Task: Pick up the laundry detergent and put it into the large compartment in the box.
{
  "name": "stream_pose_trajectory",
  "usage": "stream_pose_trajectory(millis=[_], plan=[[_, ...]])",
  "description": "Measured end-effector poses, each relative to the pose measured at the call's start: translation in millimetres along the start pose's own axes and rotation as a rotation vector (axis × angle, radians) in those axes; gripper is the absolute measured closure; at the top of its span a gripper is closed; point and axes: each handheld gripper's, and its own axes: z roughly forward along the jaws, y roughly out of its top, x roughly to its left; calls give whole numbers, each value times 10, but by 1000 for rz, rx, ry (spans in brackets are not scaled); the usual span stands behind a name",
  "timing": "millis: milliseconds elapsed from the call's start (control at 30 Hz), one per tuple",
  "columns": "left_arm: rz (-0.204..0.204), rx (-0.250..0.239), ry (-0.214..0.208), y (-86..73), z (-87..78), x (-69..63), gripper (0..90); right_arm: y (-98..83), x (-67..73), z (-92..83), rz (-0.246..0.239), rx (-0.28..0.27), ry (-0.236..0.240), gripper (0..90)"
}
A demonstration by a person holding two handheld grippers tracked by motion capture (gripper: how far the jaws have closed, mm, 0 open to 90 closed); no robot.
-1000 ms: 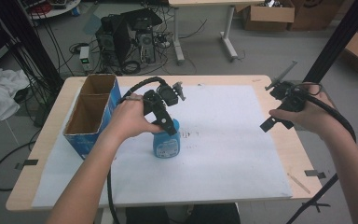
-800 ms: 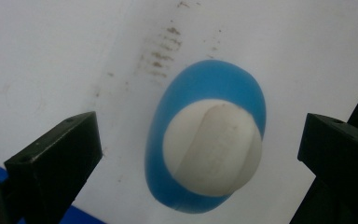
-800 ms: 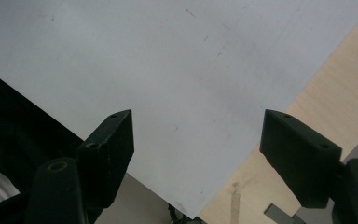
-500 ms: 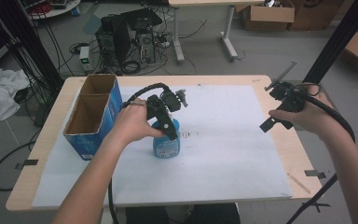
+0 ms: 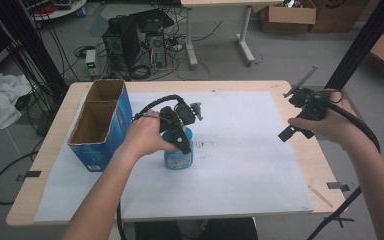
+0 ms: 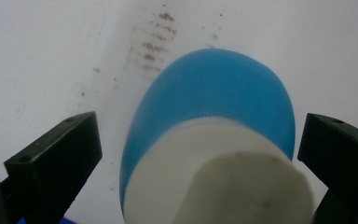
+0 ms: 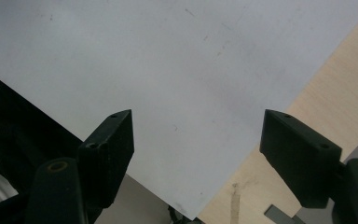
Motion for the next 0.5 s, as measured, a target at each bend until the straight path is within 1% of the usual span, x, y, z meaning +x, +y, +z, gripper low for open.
stream_pose_trajectory(millis=[233, 333, 433, 500], plan=[[1, 0, 0, 8, 15, 1, 12, 1, 2, 9, 1, -1, 3, 261], [1, -4, 0, 5, 10, 6, 49, -3, -3, 10, 2, 0, 2, 262], [0, -4, 3, 4, 11, 10, 58, -4, -4, 7, 5, -3, 2, 261], [1, -7, 4, 0, 8, 13, 88, -6, -5, 3, 5, -3, 2, 262]])
